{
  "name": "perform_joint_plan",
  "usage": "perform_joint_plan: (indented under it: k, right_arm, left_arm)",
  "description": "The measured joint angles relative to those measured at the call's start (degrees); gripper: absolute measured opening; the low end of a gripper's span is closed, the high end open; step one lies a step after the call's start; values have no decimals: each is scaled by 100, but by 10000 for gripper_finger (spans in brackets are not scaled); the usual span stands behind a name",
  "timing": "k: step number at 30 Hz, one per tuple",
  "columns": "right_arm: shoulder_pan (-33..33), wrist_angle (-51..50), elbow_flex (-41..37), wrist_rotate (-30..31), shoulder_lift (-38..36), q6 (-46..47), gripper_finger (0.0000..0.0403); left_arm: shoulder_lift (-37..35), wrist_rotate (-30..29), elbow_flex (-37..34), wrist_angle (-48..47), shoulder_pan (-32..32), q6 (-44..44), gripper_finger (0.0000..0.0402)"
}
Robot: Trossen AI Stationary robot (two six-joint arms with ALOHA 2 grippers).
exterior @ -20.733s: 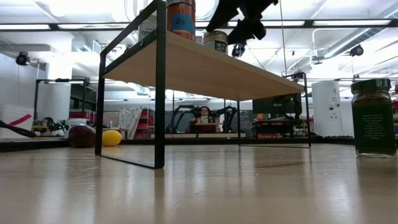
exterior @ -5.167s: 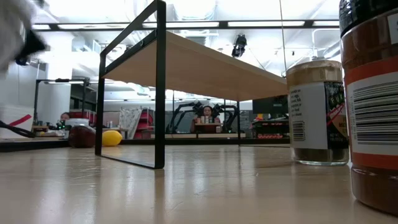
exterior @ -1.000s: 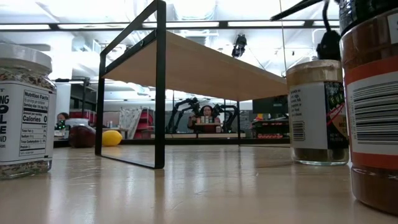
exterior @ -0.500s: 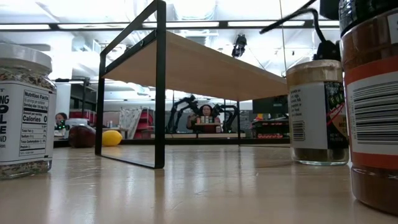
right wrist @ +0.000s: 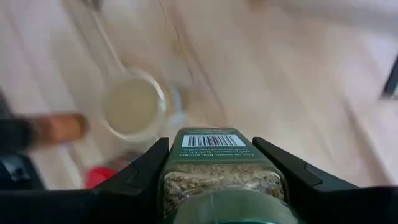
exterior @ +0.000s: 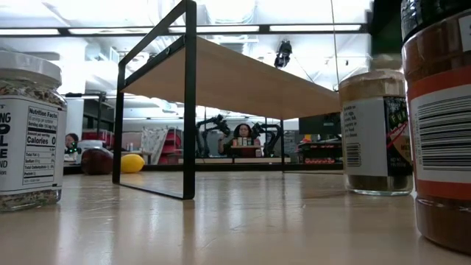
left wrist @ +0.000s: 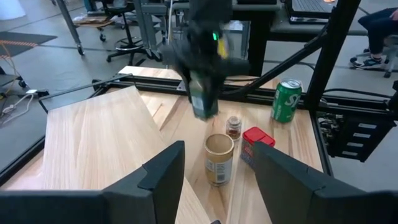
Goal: Shelf spices
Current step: Put the green seasoning bottle on the shelf
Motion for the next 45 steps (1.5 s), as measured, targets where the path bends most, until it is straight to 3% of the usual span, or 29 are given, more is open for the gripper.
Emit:
perform_joint_plan:
  k: [7,16,26,33,45]
  right_arm:
    - [-1012,-1035,1746,265,440,-954,179]
    - [-2743,-1280,3281,-385,1602,-2314,179]
    - [-3658,-1802,4780,-551,3143,-2945,179]
    - [-4044,-1957,5223,-506,3722,-2989,179]
    - [-4308,-1941,5192,-513,3769,-2926,189]
  left_arm:
    - [0,0,0,-3,4,-2,172]
    - [0,-2,0,-60,9,-37,175]
    - [2,-7,-139,-151,9,-211,174]
    - [2,-6,-162,-260,2,-396,171]
    - [2,-4,-162,-509,-4,-753,171]
